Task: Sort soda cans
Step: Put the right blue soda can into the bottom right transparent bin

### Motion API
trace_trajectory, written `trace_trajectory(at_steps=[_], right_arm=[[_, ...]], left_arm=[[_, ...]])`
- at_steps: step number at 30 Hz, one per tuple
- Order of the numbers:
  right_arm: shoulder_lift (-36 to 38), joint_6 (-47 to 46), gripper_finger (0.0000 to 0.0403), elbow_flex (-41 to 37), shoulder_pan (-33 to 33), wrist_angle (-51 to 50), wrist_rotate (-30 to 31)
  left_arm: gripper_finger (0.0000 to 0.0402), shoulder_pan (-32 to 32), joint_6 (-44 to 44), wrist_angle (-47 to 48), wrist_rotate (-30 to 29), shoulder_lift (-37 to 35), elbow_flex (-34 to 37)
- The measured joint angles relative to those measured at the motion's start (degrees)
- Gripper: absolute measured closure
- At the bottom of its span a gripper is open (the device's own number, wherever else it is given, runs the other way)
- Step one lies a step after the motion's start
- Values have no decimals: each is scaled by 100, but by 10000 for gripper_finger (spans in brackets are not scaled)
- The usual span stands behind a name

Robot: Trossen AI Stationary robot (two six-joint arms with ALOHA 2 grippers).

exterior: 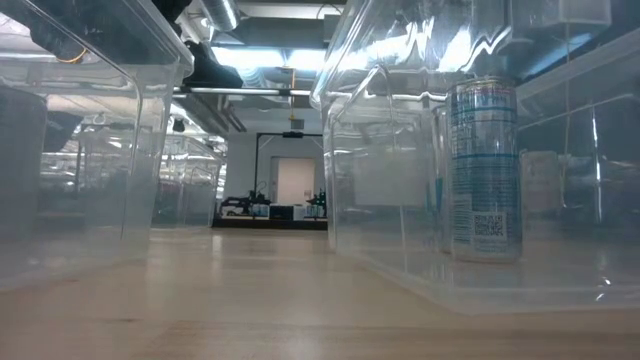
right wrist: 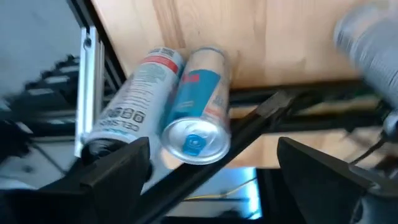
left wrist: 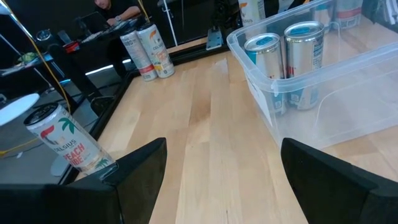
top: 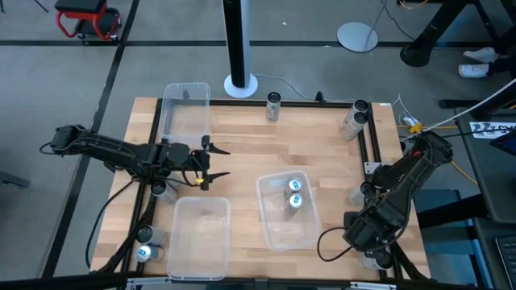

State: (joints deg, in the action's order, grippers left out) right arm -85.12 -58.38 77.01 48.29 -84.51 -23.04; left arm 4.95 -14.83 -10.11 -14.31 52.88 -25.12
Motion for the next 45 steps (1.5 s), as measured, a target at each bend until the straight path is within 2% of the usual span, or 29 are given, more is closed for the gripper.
trace_trajectory(at_steps=[3, 11, 23, 26, 31, 45], right_arm=[[0, -812, 52, 0, 0, 90, -127], [-201, -1017, 52, 2, -210, 13, -358], [-493, -1059, 52, -16, -482, -79, -811], [-492, -1057, 52, -261, -483, 141, -895], [-483, -900, 52, -702, -483, 551, -1360], [-476, -721, 52, -1170, -484, 836, -1490]], left_arm=[[95, 0, -35, 0, 0, 0, 0], [95, 0, -183, -2, 0, 0, 0], [95, 0, -232, -2, 2, 0, 0], [95, 0, -232, 0, 2, 0, 0], [95, 0, -234, -6, 2, 0, 0], [95, 0, -260, -129, 2, 0, 0]])
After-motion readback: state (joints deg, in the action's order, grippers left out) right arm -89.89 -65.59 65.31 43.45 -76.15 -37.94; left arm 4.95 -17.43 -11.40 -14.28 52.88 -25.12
